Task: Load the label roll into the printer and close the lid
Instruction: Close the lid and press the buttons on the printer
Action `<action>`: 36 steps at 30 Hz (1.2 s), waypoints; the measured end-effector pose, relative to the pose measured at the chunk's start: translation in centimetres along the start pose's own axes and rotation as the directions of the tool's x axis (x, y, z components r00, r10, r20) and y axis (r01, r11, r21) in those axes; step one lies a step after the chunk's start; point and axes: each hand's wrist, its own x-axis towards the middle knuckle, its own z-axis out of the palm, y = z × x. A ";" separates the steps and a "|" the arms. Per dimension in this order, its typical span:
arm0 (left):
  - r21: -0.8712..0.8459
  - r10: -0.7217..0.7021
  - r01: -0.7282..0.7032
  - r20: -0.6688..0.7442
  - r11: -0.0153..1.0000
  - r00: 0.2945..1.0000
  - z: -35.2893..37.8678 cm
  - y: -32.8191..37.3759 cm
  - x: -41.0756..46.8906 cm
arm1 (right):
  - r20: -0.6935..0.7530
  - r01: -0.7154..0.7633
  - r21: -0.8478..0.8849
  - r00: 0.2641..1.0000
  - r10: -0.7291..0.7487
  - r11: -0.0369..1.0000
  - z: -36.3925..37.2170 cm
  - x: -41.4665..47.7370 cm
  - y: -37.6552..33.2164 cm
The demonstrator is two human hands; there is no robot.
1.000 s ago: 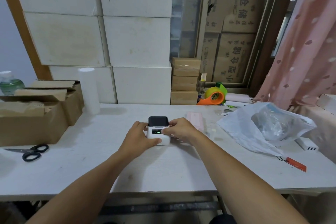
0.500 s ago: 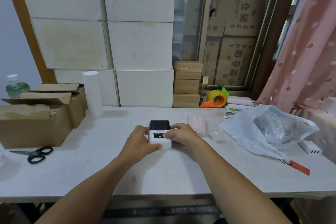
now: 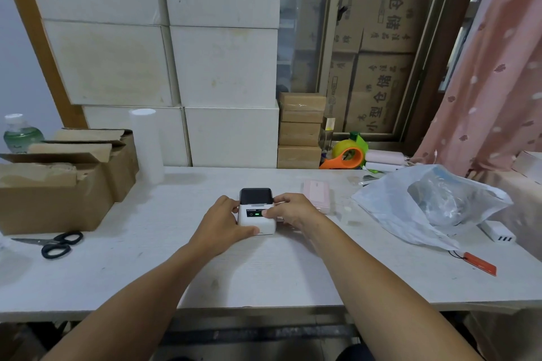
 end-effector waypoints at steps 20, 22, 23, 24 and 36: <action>-0.024 -0.011 0.011 0.005 1.000 1.000 0.1 -0.1 0.1 | 0.013 0.020 -0.003 1.000 -0.020 1.000 -0.3 -0.5 -0.1; -0.026 -0.013 0.013 0.004 1.000 1.000 0.0 -0.1 0.1 | 0.017 0.022 -0.004 1.000 -0.022 1.000 -0.4 -0.5 -0.1; -0.029 -0.014 0.014 0.003 0.999 1.000 0.0 -0.1 0.1 | 0.017 0.022 -0.005 1.000 -0.021 1.000 -0.4 -0.4 -0.1; -0.032 -0.013 0.013 0.003 0.999 1.000 0.0 -0.1 0.1 | 0.017 0.021 -0.003 1.000 -0.021 1.000 -0.4 -0.4 0.0; -0.049 -0.004 0.004 -0.002 0.999 1.000 0.1 -0.2 0.0 | -0.002 0.049 -0.012 0.999 -0.049 0.999 -0.1 0.4 0.7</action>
